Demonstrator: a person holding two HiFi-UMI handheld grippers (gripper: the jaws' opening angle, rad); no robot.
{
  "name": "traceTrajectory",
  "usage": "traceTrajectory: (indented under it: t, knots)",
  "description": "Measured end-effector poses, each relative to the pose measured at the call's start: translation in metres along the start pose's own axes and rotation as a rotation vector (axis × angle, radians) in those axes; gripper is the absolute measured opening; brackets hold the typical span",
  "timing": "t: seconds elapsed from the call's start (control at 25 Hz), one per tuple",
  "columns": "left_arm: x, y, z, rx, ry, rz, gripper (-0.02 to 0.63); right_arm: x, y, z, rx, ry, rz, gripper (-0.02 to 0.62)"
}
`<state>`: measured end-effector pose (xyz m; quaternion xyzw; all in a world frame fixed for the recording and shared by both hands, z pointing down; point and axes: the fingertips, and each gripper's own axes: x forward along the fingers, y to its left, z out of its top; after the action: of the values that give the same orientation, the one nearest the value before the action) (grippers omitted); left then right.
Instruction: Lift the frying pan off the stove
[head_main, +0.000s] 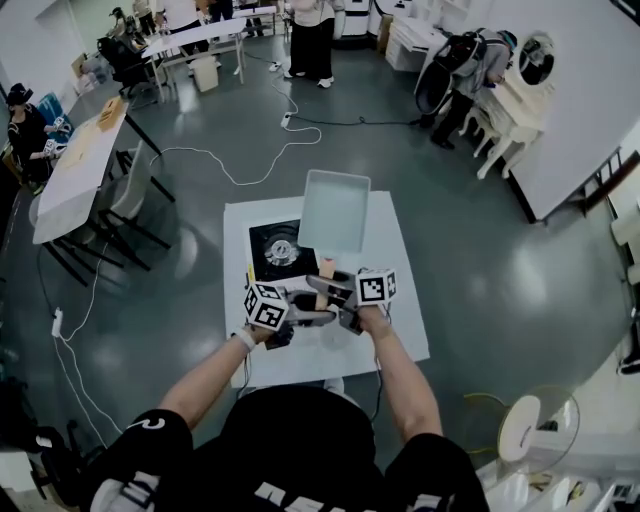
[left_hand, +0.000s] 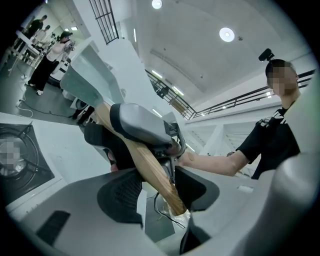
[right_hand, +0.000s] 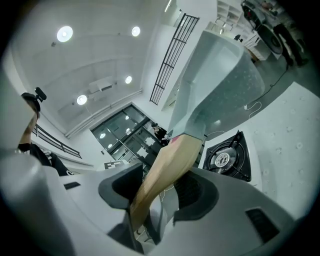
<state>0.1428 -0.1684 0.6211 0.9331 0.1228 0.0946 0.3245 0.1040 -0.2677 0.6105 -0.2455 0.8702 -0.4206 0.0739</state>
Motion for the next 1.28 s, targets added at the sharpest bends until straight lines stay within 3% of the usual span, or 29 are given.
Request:
traceTrajectory:
  t: [0.44, 1.28]
  knots:
    - [0.033, -0.013, -0.007, 0.004, 0.06, -0.085, 0.198, -0.041, -0.004, -0.003, 0.015, -0.079, -0.059, 0.186]
    - [0.039, -0.014, -0.007, -0.017, 0.088, -0.118, 0.199, -0.051, -0.011, -0.003, 0.036, -0.105, -0.101, 0.189]
